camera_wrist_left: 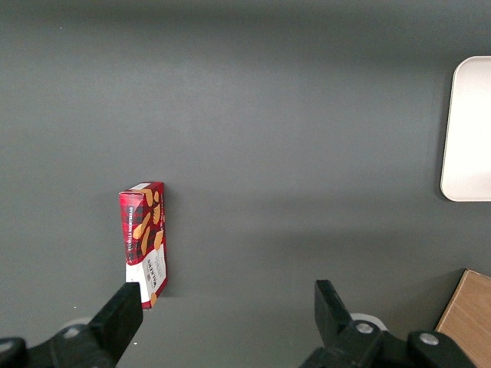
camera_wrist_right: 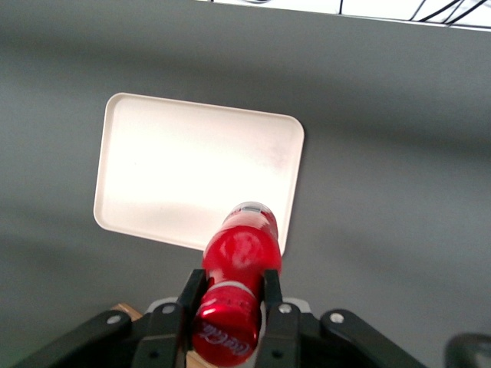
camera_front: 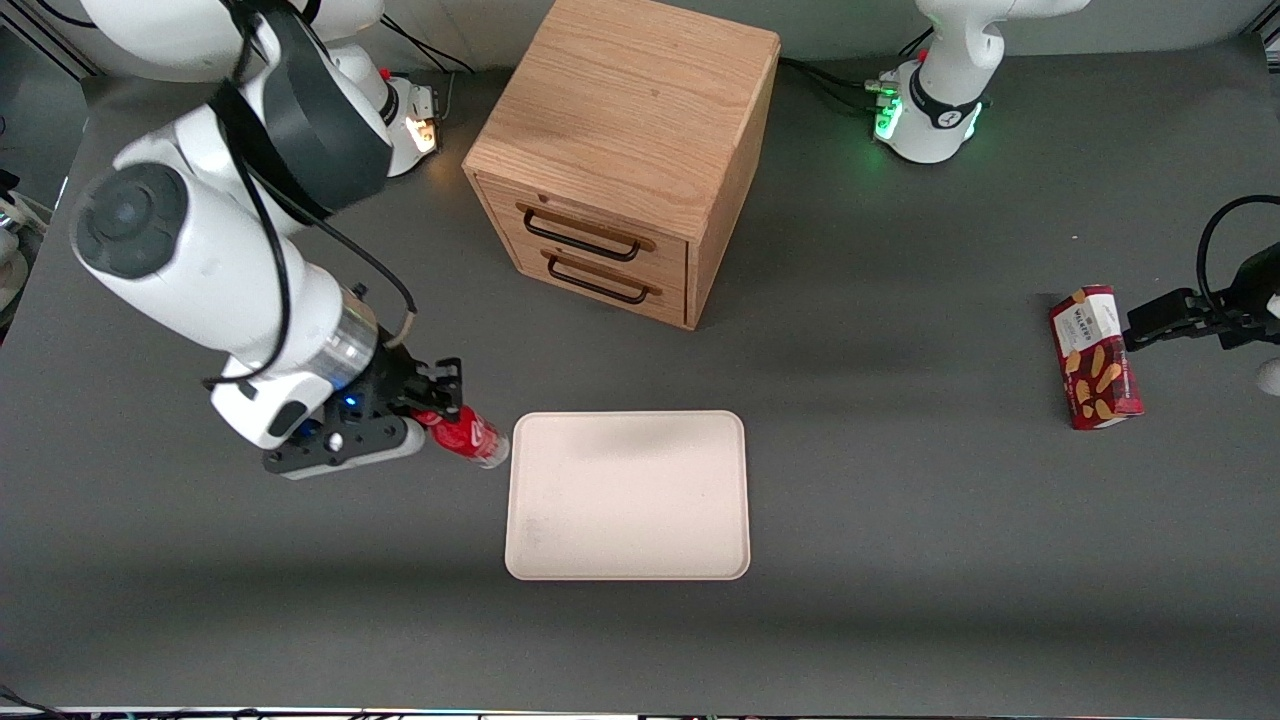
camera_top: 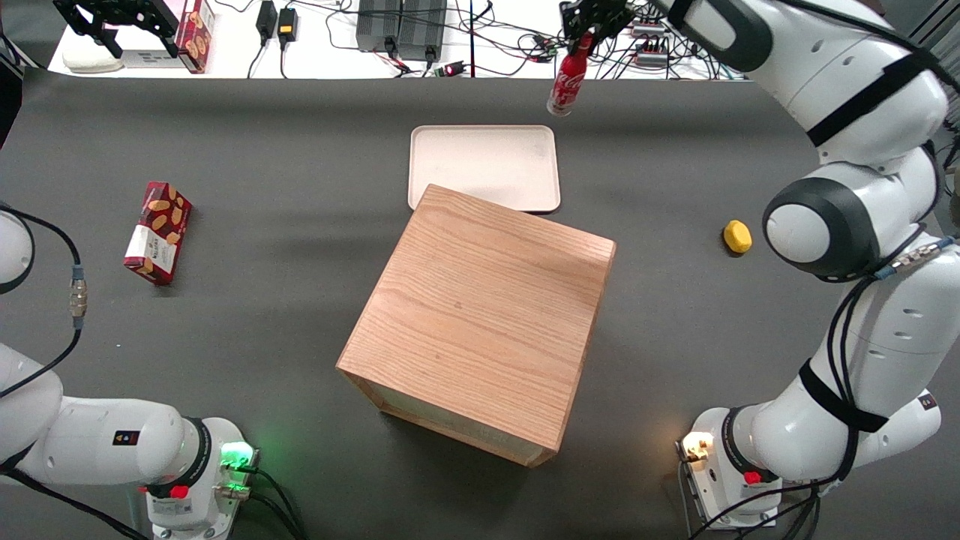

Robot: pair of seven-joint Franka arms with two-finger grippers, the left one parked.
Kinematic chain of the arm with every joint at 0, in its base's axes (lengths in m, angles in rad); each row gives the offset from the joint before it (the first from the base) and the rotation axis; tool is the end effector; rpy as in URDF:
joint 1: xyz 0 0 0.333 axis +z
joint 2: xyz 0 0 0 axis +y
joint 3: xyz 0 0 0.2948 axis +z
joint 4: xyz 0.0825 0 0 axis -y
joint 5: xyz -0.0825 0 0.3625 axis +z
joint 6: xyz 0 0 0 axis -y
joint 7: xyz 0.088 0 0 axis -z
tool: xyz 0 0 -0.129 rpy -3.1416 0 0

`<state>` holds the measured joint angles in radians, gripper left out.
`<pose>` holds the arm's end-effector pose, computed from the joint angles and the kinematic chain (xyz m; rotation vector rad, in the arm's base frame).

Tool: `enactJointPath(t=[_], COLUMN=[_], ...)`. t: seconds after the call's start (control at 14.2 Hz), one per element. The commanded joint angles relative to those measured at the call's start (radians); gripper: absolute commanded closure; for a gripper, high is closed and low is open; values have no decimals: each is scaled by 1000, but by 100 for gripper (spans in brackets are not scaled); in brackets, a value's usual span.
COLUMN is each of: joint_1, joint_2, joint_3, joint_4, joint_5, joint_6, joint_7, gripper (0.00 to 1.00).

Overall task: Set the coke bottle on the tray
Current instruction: 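Lift the bottle and carry it over the white tray's edge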

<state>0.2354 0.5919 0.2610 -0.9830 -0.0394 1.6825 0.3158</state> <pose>0.6371 0.2779 0.5025 -2.9896 -0.1957 -0.1125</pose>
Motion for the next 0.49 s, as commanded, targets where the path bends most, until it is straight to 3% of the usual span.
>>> enactJointPath(t=[0.0, 0.42], joint_1=[13, 21], joint_2=[57, 144], joint_3=[15, 17], joint_4=[27, -3], joint_5=[-17, -105], joint_6=[60, 196], joint_7=[45, 40], gripper=[100, 100])
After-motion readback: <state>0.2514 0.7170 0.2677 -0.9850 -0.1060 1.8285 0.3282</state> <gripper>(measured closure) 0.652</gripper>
